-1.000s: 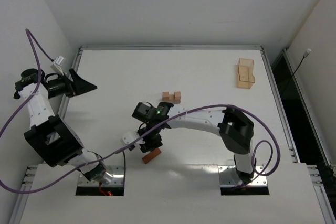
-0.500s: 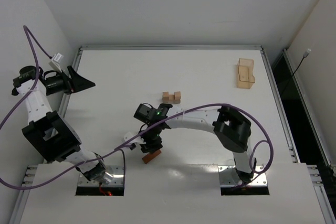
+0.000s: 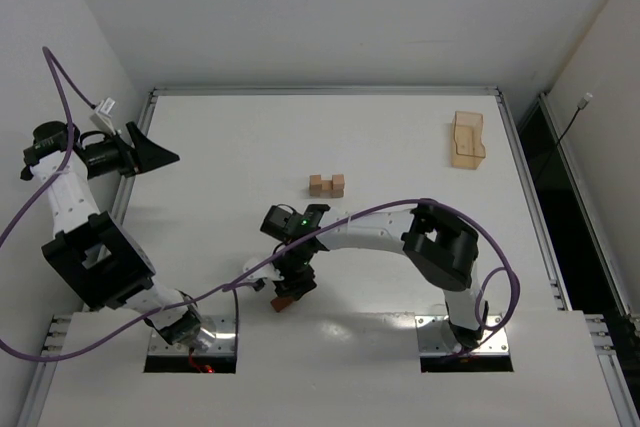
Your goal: Build the wood block tower
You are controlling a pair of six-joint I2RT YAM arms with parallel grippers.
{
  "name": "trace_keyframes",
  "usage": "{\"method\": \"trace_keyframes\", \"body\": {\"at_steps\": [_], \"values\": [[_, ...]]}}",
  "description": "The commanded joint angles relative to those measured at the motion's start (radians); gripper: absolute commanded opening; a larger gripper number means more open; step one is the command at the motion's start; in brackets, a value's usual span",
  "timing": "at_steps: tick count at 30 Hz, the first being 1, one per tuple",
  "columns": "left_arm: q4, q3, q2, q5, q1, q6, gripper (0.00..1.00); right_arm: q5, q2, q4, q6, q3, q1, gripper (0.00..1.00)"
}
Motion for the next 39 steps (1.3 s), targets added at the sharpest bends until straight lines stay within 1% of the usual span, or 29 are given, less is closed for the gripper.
{"method": "trace_keyframes", "body": {"at_steps": [1,4,12,17,26,28,29,30,32,33,35,39], "values": [[0.044,0.026,-0.068,-0.004,0.004,-0.02,0.93,-0.037,-0.021,0.04,-0.001,-0.003,0.004,0.45],[0.07,0.026,-0.08,-0.013,0.004,-0.061,0.93,-0.028,-0.012,0.04,-0.001,-0.003,0.004,0.46],[0.08,0.036,-0.1,-0.031,0.004,-0.092,0.93,-0.018,0.033,0.068,-0.001,-0.012,0.013,0.46],[0.113,0.036,-0.118,-0.032,0.004,-0.123,0.93,-0.018,0.051,0.079,-0.01,-0.035,0.023,0.46],[0.113,0.036,-0.138,-0.051,0.004,-0.132,0.94,0.072,0.114,0.188,-0.01,-0.115,0.032,0.46],[0.123,0.036,-0.138,-0.061,0.004,-0.132,0.94,0.09,0.114,0.2,-0.001,-0.115,0.041,0.41],[0.123,0.026,-0.138,-0.061,0.004,-0.132,0.94,0.091,0.124,0.212,-0.001,-0.115,0.041,0.36],[0.132,0.026,-0.138,-0.061,0.004,-0.132,0.94,0.11,0.125,0.212,0.022,-0.115,0.041,0.21],[0.132,0.017,-0.138,-0.061,0.004,-0.132,0.94,0.136,0.125,0.235,0.036,-0.115,0.041,0.03],[0.132,0.016,-0.138,-0.061,0.004,-0.123,0.94,0.146,0.112,0.235,0.051,-0.115,0.041,0.0],[0.132,0.016,-0.138,-0.061,0.004,-0.111,0.94,0.158,0.094,0.226,0.064,-0.115,0.03,0.0],[0.153,0.016,-0.138,-0.061,0.004,-0.111,0.94,0.167,-0.002,0.16,0.064,-0.124,0.007,0.0]]}}
